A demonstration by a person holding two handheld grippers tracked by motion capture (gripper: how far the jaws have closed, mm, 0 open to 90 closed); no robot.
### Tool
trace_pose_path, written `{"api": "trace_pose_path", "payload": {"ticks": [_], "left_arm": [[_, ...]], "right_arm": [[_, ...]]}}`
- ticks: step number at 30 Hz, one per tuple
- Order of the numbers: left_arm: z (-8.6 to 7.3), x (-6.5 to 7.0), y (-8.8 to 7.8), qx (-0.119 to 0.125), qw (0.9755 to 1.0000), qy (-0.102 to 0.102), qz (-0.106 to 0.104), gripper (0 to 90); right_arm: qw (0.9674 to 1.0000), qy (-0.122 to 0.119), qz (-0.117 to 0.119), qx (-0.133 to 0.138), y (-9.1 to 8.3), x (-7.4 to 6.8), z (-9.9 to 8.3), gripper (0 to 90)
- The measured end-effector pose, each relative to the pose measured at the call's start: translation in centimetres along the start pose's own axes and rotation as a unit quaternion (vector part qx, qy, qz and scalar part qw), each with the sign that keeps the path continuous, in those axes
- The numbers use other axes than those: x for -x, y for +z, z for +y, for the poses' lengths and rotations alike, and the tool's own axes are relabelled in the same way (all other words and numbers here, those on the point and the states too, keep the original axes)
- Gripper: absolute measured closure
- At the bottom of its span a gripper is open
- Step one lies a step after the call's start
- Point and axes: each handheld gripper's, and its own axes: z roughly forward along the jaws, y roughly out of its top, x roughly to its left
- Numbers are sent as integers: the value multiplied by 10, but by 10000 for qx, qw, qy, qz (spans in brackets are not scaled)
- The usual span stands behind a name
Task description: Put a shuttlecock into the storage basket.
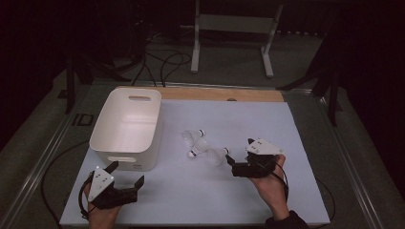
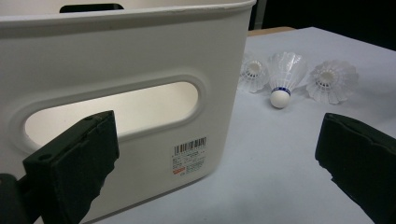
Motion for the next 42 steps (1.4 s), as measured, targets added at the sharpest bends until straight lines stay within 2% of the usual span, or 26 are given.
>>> {"api": "trace_pose_path", "payload": {"ticks": [6,20,42], "left_arm": [[0,0,0,-2,10000,-1,-2,3],[0,0,0,-9,10000,-3,9,3],[0,0,0,-28,10000,-7,1,3]], "right_arm": [[9999,-17,48,-125,6,-3,4,74],[9997,-89,79,-219,18,-11,10,75],[9988,-186,160,-421,40,-20,10,78]]}}
